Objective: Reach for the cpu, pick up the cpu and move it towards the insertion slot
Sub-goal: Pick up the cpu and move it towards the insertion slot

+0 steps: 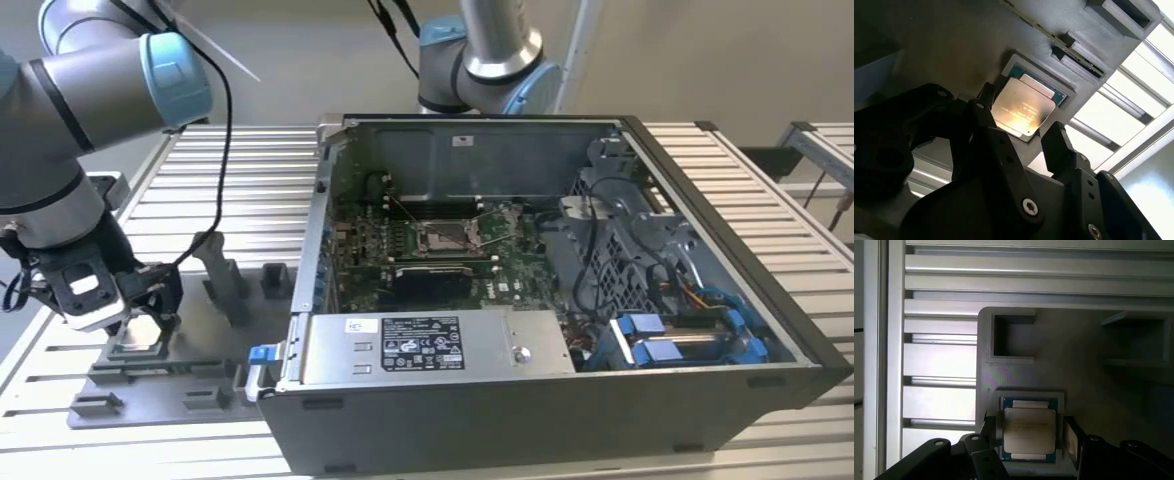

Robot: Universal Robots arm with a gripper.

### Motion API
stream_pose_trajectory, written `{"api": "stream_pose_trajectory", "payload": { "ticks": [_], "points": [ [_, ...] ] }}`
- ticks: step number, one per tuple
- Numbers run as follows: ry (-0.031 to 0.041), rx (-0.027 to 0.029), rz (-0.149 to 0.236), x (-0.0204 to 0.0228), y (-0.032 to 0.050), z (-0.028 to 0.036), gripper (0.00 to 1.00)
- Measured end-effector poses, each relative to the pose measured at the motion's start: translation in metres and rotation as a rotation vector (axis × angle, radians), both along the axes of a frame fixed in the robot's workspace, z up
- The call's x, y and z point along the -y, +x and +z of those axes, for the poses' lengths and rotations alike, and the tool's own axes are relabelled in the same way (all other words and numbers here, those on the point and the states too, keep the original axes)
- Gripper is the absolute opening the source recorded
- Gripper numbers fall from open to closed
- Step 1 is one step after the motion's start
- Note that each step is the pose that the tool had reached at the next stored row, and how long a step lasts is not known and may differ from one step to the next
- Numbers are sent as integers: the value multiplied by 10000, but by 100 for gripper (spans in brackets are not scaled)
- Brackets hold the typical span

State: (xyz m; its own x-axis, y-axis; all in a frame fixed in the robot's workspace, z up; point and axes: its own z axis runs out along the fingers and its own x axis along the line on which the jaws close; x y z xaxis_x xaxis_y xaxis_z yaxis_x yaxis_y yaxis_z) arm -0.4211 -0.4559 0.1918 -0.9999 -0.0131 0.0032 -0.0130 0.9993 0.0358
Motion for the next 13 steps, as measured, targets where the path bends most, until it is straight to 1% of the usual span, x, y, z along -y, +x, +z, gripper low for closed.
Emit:
{"api": "stream_pose_trajectory", "payload": {
  "ticks": [8, 13],
  "points": [
    [0, 0, 0, 0, 0, -51, 100],
    [-1, -2, 0, 0, 0, -66, 100]
  ]
}}
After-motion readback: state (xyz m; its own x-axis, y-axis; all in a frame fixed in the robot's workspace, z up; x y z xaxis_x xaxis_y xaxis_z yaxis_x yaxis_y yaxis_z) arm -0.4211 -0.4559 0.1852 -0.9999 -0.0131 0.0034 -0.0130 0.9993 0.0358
